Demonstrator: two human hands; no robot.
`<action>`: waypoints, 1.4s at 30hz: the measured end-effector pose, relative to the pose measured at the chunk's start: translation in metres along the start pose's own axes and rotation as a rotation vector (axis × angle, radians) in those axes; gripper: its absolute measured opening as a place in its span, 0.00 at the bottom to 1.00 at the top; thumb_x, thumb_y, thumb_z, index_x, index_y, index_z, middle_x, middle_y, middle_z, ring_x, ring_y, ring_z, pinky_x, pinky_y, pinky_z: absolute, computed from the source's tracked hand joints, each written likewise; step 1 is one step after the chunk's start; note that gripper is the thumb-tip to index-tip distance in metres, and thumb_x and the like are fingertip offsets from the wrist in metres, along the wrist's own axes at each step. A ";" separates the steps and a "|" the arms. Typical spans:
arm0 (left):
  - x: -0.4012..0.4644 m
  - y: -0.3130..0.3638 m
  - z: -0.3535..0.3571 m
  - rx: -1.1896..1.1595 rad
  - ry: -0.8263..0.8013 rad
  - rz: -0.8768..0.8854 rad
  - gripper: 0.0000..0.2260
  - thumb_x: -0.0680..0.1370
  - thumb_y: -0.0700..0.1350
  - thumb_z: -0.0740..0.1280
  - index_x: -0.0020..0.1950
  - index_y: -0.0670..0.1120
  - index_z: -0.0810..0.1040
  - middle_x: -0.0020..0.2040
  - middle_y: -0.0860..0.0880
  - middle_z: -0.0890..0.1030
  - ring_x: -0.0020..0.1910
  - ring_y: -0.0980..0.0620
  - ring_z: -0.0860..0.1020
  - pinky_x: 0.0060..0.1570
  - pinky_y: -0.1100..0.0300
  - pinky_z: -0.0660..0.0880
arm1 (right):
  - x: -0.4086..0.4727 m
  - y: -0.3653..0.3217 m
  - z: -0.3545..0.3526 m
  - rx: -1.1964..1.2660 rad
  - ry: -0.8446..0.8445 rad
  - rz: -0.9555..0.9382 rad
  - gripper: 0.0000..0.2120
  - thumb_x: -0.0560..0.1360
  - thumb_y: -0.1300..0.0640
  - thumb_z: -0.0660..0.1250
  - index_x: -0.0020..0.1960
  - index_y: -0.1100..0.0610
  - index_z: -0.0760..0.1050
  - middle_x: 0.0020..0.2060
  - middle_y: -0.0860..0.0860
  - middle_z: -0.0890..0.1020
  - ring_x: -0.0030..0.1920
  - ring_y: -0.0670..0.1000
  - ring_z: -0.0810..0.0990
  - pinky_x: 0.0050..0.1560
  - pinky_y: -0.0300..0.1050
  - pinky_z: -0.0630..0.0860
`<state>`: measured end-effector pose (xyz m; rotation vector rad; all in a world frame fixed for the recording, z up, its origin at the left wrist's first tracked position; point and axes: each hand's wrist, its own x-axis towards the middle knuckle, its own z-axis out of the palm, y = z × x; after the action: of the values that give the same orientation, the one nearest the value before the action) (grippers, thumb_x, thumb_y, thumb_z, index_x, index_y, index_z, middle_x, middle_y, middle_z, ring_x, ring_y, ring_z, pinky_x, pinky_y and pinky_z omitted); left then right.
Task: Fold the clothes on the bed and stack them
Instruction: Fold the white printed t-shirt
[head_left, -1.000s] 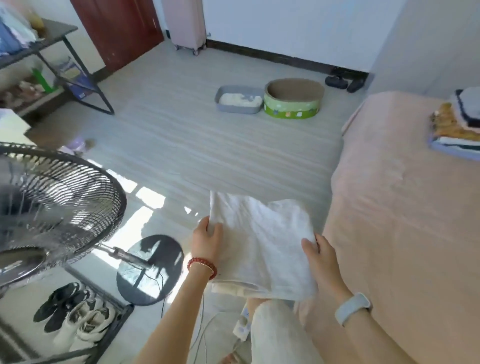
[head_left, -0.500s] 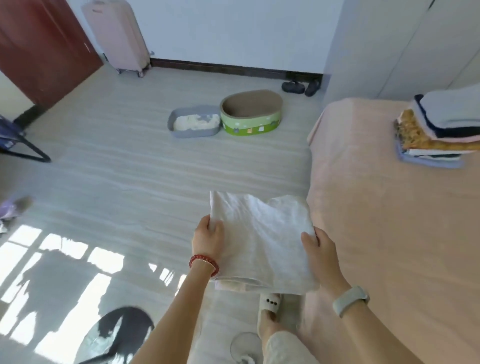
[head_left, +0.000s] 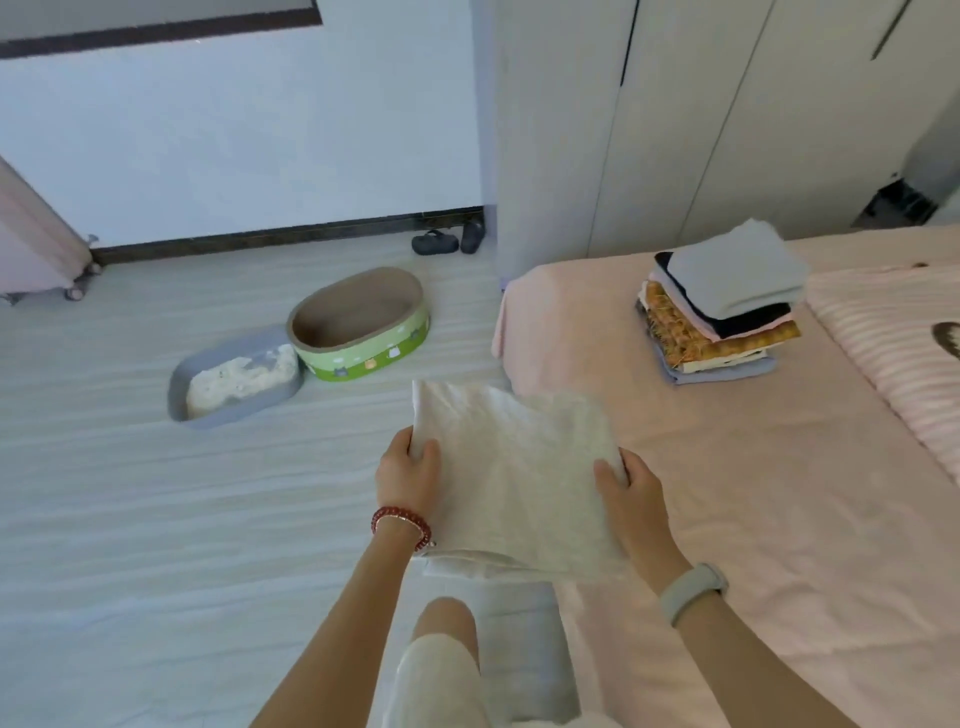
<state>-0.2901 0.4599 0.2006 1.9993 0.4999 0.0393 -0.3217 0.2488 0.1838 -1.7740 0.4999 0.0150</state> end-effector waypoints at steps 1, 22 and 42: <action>0.020 0.012 0.010 0.007 -0.029 0.035 0.05 0.77 0.39 0.60 0.42 0.42 0.72 0.34 0.51 0.72 0.33 0.55 0.69 0.32 0.61 0.65 | 0.016 -0.006 0.000 0.021 0.045 0.006 0.06 0.78 0.61 0.60 0.54 0.55 0.72 0.42 0.49 0.78 0.38 0.44 0.75 0.32 0.34 0.70; 0.340 0.283 0.330 0.197 -0.874 0.581 0.10 0.78 0.39 0.60 0.56 0.41 0.76 0.47 0.47 0.77 0.45 0.48 0.72 0.45 0.60 0.67 | 0.313 -0.086 -0.042 0.356 0.930 0.151 0.07 0.78 0.61 0.60 0.54 0.56 0.74 0.40 0.50 0.78 0.41 0.53 0.76 0.43 0.48 0.73; 0.390 0.301 0.627 0.399 -1.004 0.421 0.14 0.80 0.42 0.60 0.65 0.43 0.73 0.57 0.44 0.78 0.53 0.46 0.75 0.50 0.61 0.68 | 0.487 0.008 -0.168 0.460 1.035 0.412 0.21 0.80 0.55 0.58 0.71 0.51 0.61 0.55 0.51 0.76 0.50 0.50 0.76 0.45 0.42 0.71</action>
<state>0.3161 -0.0467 0.0928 2.1617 -0.5960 -0.8165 0.0753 -0.0660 0.0889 -1.0909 1.4681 -0.7023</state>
